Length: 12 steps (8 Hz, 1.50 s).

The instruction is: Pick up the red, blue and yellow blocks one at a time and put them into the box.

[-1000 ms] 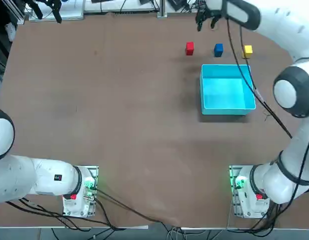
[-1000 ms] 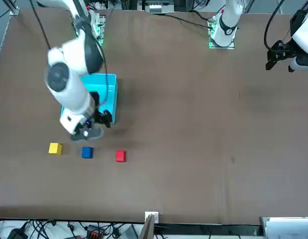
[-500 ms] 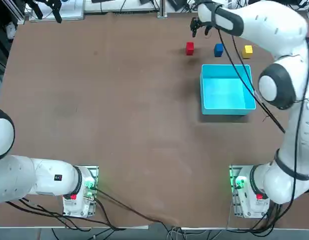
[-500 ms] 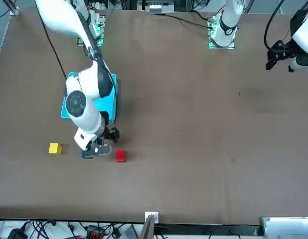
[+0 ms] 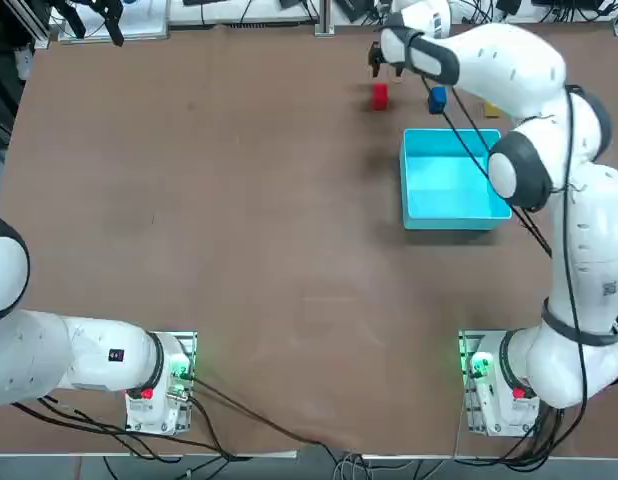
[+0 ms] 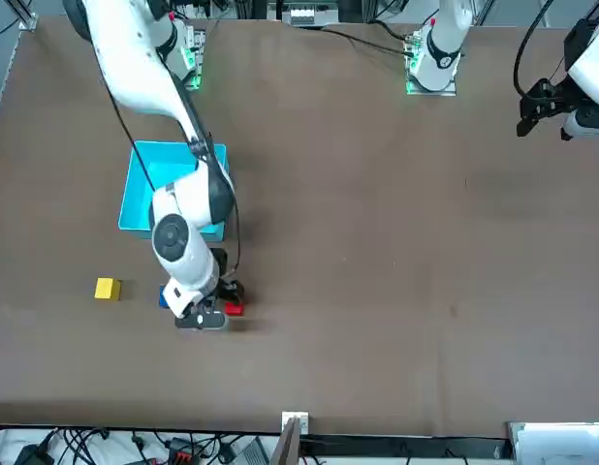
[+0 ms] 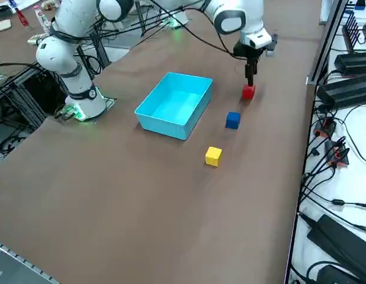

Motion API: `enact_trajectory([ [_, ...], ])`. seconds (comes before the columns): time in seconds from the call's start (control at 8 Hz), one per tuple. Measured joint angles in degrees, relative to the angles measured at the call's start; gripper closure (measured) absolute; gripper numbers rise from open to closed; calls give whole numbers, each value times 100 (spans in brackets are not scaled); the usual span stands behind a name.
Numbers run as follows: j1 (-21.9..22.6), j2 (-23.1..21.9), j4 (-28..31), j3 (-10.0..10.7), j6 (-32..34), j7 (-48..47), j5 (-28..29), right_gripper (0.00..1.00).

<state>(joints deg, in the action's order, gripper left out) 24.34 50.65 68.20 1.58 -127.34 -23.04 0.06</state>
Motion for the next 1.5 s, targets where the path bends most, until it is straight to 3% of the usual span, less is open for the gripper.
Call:
enact_trajectory([
  [0.88, 95, 311, -93, 2, -55, -389, -36, 0],
  [1.5, 125, 420, -116, 11, -56, -388, -481, 1],
])
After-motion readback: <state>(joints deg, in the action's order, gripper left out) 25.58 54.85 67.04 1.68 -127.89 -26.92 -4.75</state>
